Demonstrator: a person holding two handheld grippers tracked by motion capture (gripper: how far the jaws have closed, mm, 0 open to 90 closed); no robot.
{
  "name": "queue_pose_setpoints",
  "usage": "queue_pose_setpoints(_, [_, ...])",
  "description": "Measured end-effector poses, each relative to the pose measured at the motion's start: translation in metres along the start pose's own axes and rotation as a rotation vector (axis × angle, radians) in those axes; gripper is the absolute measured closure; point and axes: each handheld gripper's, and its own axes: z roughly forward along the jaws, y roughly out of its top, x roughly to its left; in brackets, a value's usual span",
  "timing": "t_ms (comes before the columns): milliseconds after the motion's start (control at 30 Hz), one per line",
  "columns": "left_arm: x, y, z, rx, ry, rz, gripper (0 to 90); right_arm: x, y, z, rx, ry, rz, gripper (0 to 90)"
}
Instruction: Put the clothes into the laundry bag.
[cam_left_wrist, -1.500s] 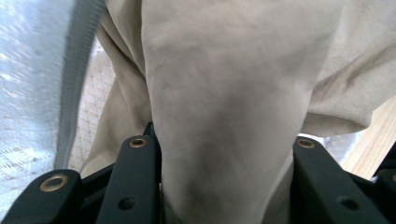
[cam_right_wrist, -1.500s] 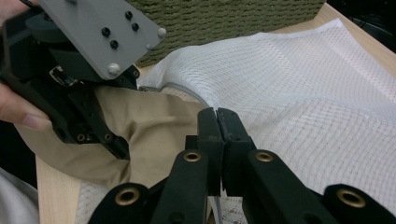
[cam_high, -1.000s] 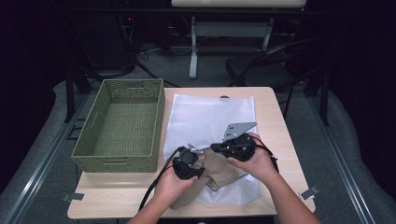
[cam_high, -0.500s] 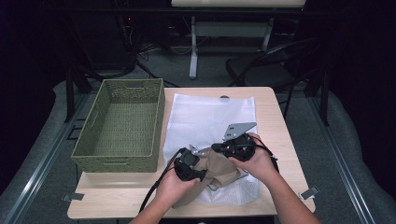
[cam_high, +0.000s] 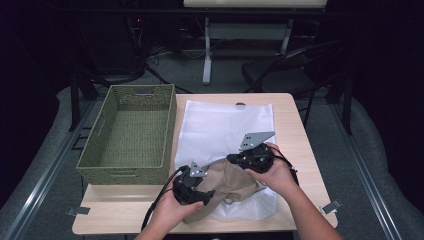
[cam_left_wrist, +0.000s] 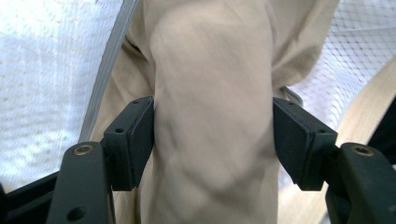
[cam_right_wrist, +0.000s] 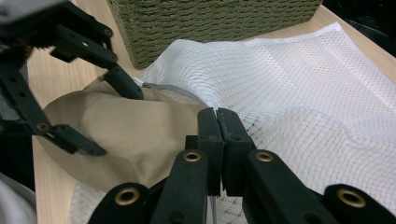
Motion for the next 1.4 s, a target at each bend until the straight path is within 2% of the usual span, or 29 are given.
queue_pose_setpoints(200, [-0.002, -0.010, -0.009, -0.006, 0.011, -0.001, 32.1, 0.000, -0.001, 0.000, 0.007, -0.001, -0.003, 89.3])
queue_pose_setpoints(267, [-0.001, -0.014, -0.010, 0.006, 0.031, -0.016, 31.8, 0.001, -0.001, 0.000, 0.002, -0.001, 0.000, 89.3])
queue_pose_setpoints(367, [0.001, -0.020, -0.011, 0.012, 0.034, -0.028, 30.5, 0.001, -0.001, 0.000, 0.005, -0.002, -0.002, 89.3])
queue_pose_setpoints(533, [0.004, -0.030, -0.008, 0.025, 0.021, -0.047, 27.1, 0.001, -0.002, 0.001, 0.009, 0.001, -0.001, 89.3])
queue_pose_setpoints(767, [0.005, -0.040, 0.003, 0.062, 0.011, -0.054, 26.2, 0.002, -0.002, 0.002, 0.008, 0.004, 0.002, 89.3])
queue_pose_setpoints(933, [0.003, -0.041, 0.008, 0.081, 0.015, -0.029, 30.1, 0.003, -0.002, 0.003, 0.006, 0.004, 0.001, 89.3])
queue_pose_setpoints(1267, [0.003, -0.043, 0.010, 0.091, 0.001, -0.029, 43.3, 0.005, -0.002, 0.004, 0.010, 0.009, -0.006, 89.3])
queue_pose_setpoints(1400, [0.003, -0.043, 0.009, 0.087, 0.006, -0.046, 50.2, 0.006, -0.002, 0.003, 0.011, 0.006, -0.010, 89.3])
